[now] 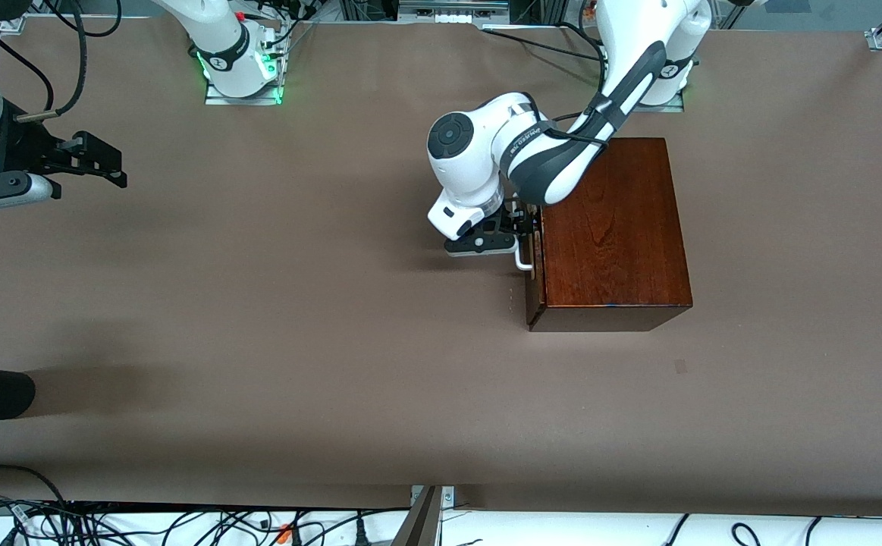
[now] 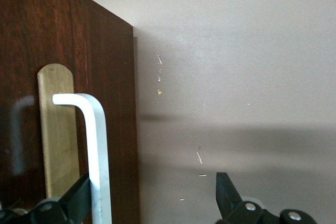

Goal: Open drawer, take yellow block, close drawer

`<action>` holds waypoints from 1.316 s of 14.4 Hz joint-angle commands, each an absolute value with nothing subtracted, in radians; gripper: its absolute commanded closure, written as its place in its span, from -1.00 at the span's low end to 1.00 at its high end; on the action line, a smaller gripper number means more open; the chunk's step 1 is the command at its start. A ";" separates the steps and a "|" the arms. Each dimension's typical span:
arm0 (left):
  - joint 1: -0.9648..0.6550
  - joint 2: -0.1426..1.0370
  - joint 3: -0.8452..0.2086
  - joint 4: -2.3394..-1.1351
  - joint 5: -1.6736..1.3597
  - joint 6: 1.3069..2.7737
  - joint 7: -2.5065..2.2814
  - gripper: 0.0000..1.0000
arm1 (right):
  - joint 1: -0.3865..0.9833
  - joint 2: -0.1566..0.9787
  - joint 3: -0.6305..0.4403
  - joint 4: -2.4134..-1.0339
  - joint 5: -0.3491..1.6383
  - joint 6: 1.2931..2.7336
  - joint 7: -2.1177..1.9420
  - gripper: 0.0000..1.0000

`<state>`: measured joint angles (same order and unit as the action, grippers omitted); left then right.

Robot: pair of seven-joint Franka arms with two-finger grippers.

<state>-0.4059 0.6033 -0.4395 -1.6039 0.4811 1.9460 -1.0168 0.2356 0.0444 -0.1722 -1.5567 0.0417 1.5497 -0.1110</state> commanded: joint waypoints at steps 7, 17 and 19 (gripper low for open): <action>-0.463 0.673 -0.446 -1.497 0.480 1.994 -1.032 -1.00 | 0.225 0.048 -0.167 -1.545 0.048 1.537 -0.107 -1.00; -0.517 0.729 -0.446 -1.399 0.449 1.994 -1.048 -1.00 | 0.225 0.048 -0.167 -1.545 0.048 1.537 -0.107 -1.00; -0.534 0.736 -0.446 -1.391 0.448 1.994 -1.052 -1.00 | 0.225 0.048 -0.167 -1.545 0.046 1.537 -0.107 -1.00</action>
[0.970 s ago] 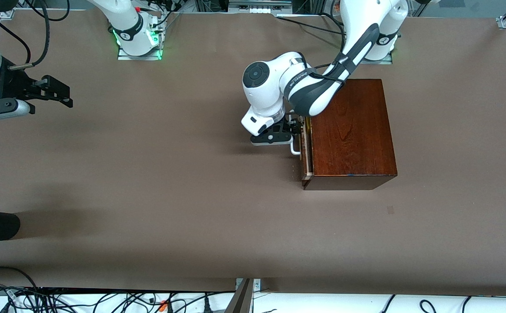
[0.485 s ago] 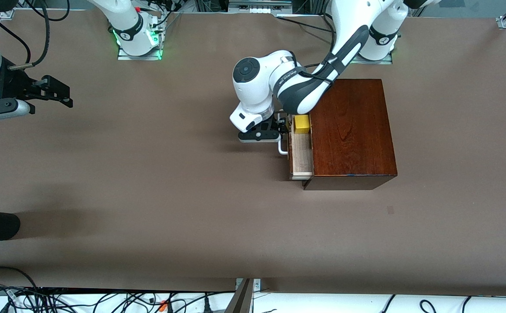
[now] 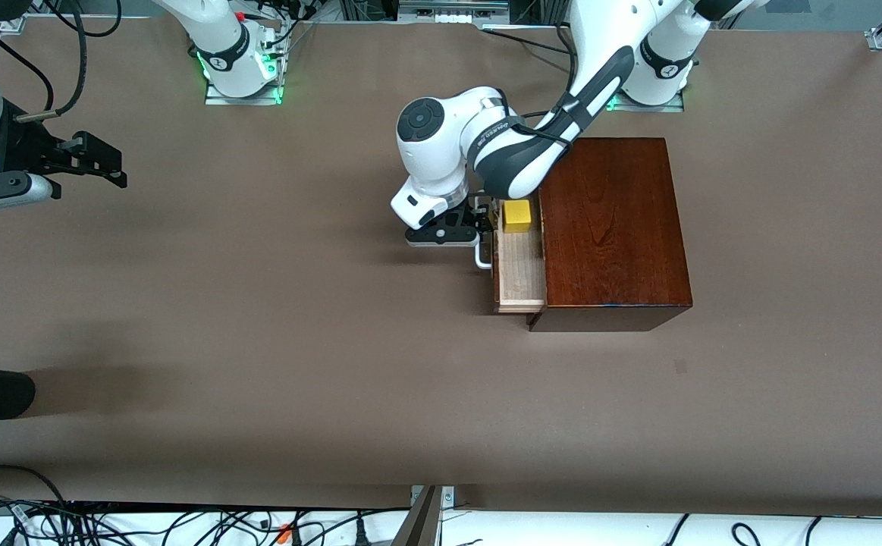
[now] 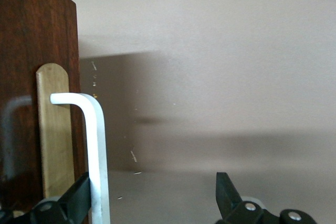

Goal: Open drawer, take yellow block, close drawer
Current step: 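Pull the drawer out by its handle with the left gripper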

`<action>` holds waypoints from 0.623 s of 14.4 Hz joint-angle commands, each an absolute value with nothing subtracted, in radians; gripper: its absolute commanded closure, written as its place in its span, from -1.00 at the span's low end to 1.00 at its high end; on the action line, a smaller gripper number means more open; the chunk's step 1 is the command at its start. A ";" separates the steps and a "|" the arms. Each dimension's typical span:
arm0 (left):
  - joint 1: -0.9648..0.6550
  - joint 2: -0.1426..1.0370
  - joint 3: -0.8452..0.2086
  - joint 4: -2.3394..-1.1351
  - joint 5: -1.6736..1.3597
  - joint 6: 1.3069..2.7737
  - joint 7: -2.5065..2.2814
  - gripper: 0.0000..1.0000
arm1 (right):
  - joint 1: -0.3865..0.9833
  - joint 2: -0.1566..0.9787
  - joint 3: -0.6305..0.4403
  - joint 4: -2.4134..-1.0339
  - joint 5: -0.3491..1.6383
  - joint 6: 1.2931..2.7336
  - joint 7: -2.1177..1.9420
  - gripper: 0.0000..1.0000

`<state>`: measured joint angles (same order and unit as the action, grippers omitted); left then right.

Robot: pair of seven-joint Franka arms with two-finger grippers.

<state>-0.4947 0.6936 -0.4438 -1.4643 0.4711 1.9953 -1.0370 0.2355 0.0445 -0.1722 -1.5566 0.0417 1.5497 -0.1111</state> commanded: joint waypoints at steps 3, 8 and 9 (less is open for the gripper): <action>-0.546 0.741 -0.446 -1.387 0.449 1.996 -1.060 -1.00 | 0.225 0.048 -0.167 -1.545 0.048 1.537 -0.107 -1.00; -0.575 0.782 -0.445 -1.316 0.449 1.994 -1.075 -1.00 | 0.225 0.048 -0.167 -1.545 0.048 1.537 -0.107 -1.00; -0.580 0.782 -0.445 -1.313 0.449 1.994 -1.077 -1.00 | 0.225 0.048 -0.167 -1.545 0.046 1.537 -0.107 -1.00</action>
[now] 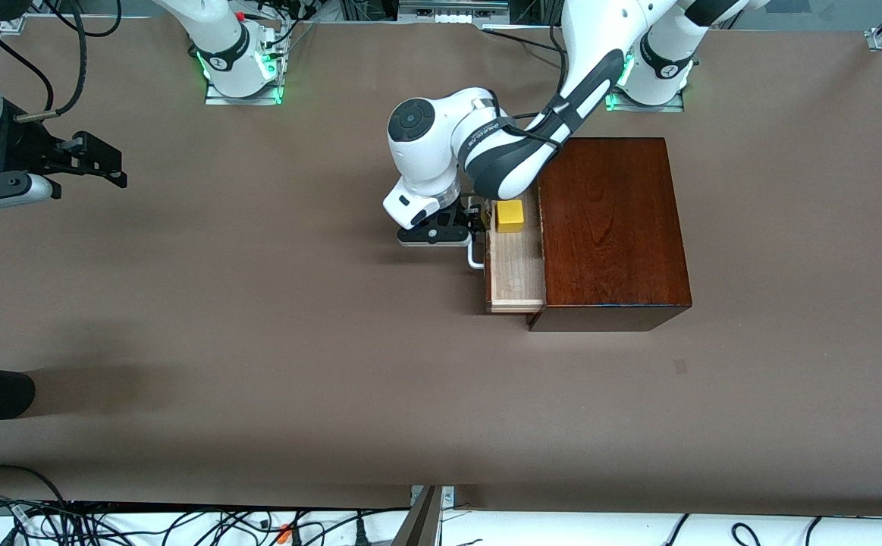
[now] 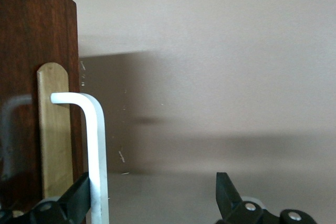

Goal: Open drawer, take yellow block, close drawer
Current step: 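Pull the drawer out by its handle with the left gripper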

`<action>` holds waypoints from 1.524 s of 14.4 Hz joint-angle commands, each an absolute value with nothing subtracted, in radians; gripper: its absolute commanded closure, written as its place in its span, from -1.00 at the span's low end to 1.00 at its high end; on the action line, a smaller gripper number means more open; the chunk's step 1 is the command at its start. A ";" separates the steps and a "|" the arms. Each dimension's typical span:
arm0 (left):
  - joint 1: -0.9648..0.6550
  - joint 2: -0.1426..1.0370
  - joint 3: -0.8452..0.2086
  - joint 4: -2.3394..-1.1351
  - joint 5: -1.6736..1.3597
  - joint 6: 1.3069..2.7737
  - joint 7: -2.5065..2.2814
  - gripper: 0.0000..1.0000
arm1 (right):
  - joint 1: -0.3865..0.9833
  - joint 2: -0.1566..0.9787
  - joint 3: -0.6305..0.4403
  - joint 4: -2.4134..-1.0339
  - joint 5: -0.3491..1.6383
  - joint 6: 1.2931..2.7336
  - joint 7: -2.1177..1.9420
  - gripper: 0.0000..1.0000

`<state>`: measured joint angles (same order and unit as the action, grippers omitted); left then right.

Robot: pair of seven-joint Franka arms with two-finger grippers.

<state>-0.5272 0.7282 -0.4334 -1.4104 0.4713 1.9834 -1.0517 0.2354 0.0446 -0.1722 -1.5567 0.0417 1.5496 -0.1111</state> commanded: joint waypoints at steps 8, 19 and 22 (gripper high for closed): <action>-0.588 0.778 -0.442 -1.298 0.449 1.993 -1.086 -1.00 | 0.225 0.048 -0.167 -1.545 0.046 1.537 -0.107 -1.00; -0.499 0.608 -0.454 -1.302 0.324 1.904 -1.010 -1.00 | 0.222 0.048 -0.167 -1.545 0.046 1.537 -0.107 -1.00; -0.390 0.470 -0.454 -1.316 0.210 1.780 -0.904 -1.00 | 0.222 0.048 -0.167 -1.545 0.048 1.537 -0.107 -1.00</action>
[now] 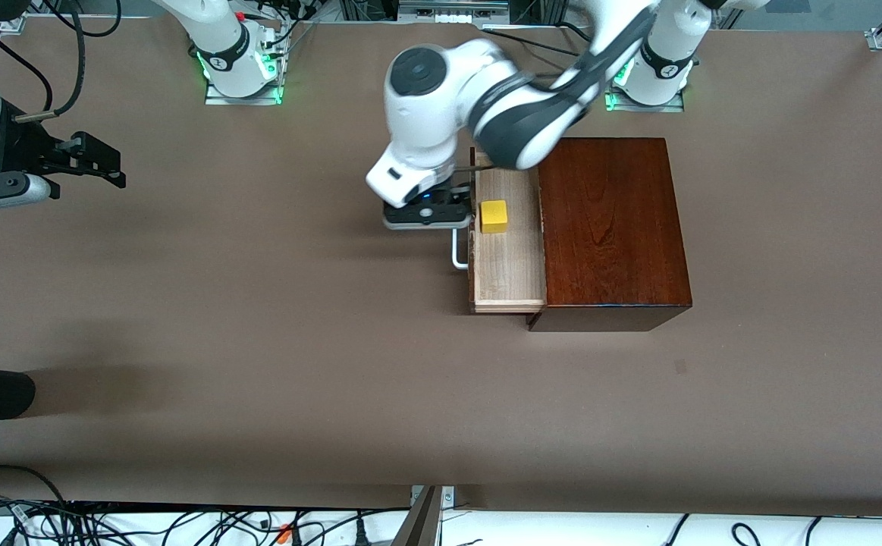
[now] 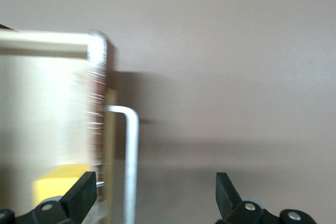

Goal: Open drawer, take yellow block, close drawer

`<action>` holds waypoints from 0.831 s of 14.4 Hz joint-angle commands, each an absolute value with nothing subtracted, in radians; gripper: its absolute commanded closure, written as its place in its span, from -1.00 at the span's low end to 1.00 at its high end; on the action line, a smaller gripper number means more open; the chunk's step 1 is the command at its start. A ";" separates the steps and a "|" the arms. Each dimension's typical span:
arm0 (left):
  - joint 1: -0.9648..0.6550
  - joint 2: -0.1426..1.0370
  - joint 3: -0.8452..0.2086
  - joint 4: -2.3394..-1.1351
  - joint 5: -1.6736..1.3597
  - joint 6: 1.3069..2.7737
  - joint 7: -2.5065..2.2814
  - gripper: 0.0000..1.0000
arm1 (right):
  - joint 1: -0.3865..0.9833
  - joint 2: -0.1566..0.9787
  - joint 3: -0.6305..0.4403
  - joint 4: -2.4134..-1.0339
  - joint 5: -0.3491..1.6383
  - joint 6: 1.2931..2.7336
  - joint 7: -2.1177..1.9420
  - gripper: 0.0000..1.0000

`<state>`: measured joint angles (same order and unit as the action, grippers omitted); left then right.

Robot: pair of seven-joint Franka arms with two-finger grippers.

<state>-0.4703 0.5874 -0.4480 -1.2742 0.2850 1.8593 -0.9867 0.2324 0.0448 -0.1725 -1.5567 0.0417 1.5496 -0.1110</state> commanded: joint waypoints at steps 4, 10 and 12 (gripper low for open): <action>-0.217 0.304 -0.454 -1.353 0.094 1.626 -0.731 -1.00 | 0.221 0.048 -0.167 -1.543 0.048 1.542 -0.114 -1.00; -0.004 0.180 -0.451 -1.355 -0.006 1.483 -0.530 -1.00 | 0.235 0.084 -0.163 -1.534 0.044 1.555 -0.126 -1.00; 0.011 0.158 -0.376 -1.355 -0.047 1.450 -0.416 -1.00 | 0.250 0.084 -0.153 -1.534 0.044 1.549 -0.118 -1.00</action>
